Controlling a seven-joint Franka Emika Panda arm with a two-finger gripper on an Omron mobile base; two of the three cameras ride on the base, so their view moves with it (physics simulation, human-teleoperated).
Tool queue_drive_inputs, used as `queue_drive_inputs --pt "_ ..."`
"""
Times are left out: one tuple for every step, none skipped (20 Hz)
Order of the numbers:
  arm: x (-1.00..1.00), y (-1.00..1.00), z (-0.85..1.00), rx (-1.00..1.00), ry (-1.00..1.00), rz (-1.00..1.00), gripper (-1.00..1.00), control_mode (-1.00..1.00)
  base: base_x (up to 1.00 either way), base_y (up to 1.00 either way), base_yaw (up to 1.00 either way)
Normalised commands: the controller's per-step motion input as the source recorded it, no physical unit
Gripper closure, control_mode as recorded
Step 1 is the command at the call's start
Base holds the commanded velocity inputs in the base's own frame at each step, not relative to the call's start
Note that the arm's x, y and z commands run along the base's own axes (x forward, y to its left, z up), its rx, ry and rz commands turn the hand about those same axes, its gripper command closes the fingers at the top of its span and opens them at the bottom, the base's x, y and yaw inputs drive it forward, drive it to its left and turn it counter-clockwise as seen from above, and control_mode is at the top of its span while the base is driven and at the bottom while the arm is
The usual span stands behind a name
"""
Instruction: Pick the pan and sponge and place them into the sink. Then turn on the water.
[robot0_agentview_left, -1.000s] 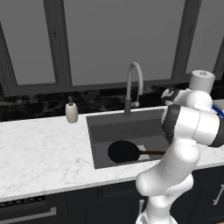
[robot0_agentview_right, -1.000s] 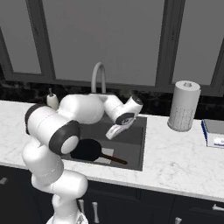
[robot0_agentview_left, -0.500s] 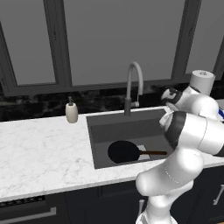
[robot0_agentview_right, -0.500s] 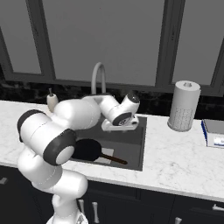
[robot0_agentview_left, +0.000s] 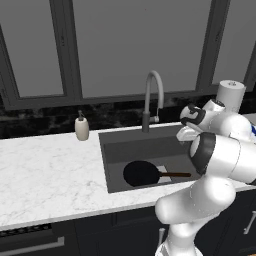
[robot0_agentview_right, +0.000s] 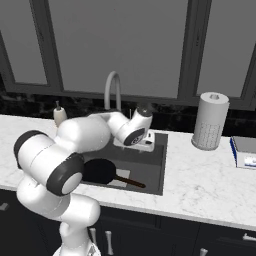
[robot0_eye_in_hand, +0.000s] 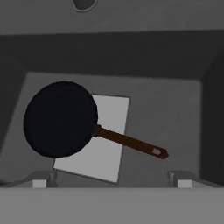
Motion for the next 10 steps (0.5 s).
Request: queue_drive_inputs --pt "0.00 0.00 0.00 0.00 0.00 0.00 -1.00 -1.00 0.00 0.00 0.00" --pt "0.00 0.00 0.00 0.00 0.00 0.00 -1.00 -1.00 0.00 0.00 0.00" --pt "0.00 0.00 0.00 0.00 0.00 0.00 -1.00 -1.00 0.00 0.00 0.00" --pt "0.00 0.00 0.00 0.00 0.00 0.00 -1.00 -1.00 0.00 0.00 0.00" --pt "0.00 0.00 0.00 0.00 0.00 0.00 -1.00 -1.00 0.00 0.00 0.00" --pt "0.00 0.00 0.00 0.02 0.00 0.00 -1.00 -1.00 0.00 0.00 0.00" --pt "0.00 0.00 0.00 0.05 -0.01 -0.03 -1.00 -1.00 0.00 0.00 0.00" --pt "0.06 0.00 0.00 0.11 -0.03 -0.09 -1.00 -1.00 0.00 0.00 0.00" --pt "0.08 0.00 0.00 0.14 -0.08 -0.11 -1.00 -1.00 0.00 0.00 0.00" --pt "0.13 0.00 0.00 0.15 -0.09 -0.11 -1.00 -1.00 0.00 0.00 0.00"
